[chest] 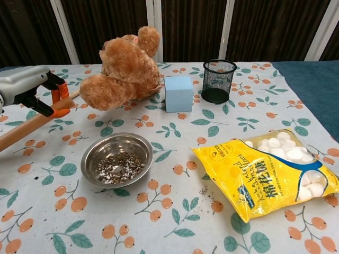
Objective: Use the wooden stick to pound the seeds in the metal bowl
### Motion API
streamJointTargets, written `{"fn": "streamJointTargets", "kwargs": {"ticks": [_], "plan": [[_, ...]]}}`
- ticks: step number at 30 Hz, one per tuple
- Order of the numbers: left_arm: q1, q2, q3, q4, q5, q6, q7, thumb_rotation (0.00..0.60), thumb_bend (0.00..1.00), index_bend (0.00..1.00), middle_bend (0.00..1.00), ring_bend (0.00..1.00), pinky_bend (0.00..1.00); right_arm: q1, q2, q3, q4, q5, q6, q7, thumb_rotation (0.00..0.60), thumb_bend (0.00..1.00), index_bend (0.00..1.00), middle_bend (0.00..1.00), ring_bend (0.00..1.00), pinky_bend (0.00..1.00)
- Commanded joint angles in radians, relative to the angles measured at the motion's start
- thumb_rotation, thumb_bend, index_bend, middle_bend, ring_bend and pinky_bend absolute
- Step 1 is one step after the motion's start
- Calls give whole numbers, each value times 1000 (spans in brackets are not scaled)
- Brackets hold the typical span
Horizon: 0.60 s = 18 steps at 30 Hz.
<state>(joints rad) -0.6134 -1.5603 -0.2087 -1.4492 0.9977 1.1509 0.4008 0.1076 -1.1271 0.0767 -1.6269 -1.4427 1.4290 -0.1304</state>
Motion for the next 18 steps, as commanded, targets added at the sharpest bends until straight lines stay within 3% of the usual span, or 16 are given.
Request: {"fn": "streamJointTargets", "kwargs": {"ticks": [1, 18], "plan": [[29, 20, 2, -32, 58, 41, -69, 600, 841, 623, 618, 141, 31, 0, 0, 0, 0, 1, 0, -1, 600, 507, 0, 0, 0, 0], [150, 63, -16, -158, 245, 225, -395, 600, 853, 623, 644, 161, 32, -2, -4, 2, -1, 1, 6, -7, 600, 506, 0, 0, 0, 0]]}}
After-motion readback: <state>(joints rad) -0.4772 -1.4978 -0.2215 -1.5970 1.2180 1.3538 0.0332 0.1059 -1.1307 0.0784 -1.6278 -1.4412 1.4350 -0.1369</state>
